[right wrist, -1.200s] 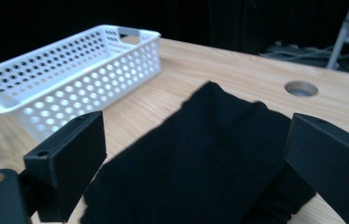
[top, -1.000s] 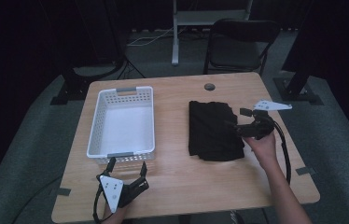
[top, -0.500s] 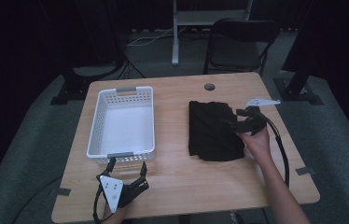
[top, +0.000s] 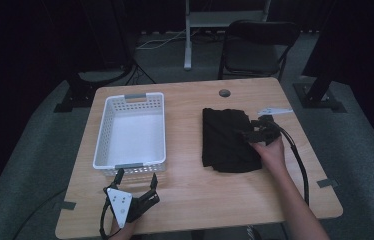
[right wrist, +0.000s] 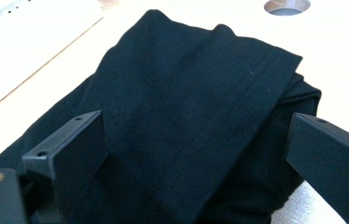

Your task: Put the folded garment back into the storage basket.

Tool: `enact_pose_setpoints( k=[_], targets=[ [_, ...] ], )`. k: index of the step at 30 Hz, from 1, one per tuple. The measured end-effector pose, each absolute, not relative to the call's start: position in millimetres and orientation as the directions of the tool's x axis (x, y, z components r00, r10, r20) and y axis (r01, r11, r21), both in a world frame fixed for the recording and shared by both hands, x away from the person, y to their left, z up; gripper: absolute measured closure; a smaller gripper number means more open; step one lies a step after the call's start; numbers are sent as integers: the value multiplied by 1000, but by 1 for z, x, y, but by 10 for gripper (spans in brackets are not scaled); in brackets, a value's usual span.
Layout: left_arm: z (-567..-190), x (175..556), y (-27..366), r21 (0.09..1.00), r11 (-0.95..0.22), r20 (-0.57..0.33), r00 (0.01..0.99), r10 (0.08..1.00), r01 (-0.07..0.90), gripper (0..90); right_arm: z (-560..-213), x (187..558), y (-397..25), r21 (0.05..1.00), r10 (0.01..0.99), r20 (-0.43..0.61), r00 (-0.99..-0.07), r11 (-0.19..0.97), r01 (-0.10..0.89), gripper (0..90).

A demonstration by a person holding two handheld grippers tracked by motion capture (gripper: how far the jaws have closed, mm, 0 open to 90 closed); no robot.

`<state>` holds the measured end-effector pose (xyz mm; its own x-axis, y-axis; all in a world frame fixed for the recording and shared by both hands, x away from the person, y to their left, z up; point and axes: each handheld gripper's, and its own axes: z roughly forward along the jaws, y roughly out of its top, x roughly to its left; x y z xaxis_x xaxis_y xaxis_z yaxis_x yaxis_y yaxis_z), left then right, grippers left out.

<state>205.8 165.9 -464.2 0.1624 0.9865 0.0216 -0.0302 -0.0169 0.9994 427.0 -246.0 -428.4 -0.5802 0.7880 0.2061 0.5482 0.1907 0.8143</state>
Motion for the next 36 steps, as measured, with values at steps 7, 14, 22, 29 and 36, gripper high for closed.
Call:
enact_pose_setpoints(
  k=[7, 14, 22, 29, 36],
  targets=[
    [-464, 206, 166, 999, -16, 21, 169, 985, -31, 45, -438, 434, -247, 782, 784, 281, -553, 146, 605, 49],
    [-464, 206, 166, 999, -15, 20, 171, 985, -33, 45, -445, 437, -246, 766, 782, 309, -541, 133, 629, 31],
    [-464, 206, 166, 999, -16, 21, 171, 985, -31, 45, -452, 441, -245, 736, 810, 311, -497, 126, 665, 6],
    [-464, 206, 166, 999, -16, 21, 171, 985, -31, 45, -455, 442, -239, 717, 806, 289, -517, 176, 675, 4],
    [-464, 206, 166, 999, -15, 20, 171, 985, -32, 45, -454, 439, -229, 712, 811, 219, -542, 247, 658, 24]
  ],
)
